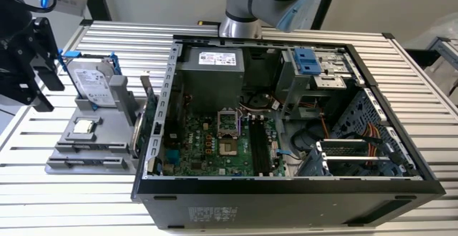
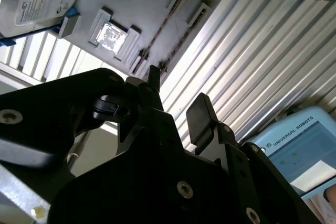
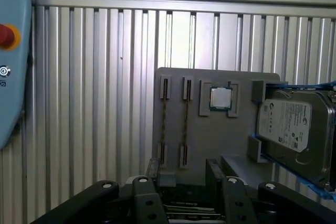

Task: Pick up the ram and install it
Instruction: 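Pick up the ram and move it above insertion slot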

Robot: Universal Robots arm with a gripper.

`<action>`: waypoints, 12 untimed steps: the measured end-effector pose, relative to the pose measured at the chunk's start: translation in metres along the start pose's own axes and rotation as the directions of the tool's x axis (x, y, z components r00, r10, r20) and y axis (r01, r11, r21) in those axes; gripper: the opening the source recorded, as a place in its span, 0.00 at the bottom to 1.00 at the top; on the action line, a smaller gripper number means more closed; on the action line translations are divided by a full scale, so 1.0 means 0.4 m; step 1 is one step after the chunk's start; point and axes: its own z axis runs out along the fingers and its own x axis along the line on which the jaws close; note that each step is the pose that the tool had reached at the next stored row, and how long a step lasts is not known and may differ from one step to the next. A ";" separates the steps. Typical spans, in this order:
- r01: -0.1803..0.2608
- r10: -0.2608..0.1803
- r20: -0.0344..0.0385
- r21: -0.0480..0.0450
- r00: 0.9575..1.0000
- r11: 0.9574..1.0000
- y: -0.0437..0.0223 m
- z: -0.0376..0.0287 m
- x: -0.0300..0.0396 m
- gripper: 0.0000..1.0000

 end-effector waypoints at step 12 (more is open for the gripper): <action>0.000 0.000 0.000 0.000 1.000 1.000 0.000 0.019 0.000 1.00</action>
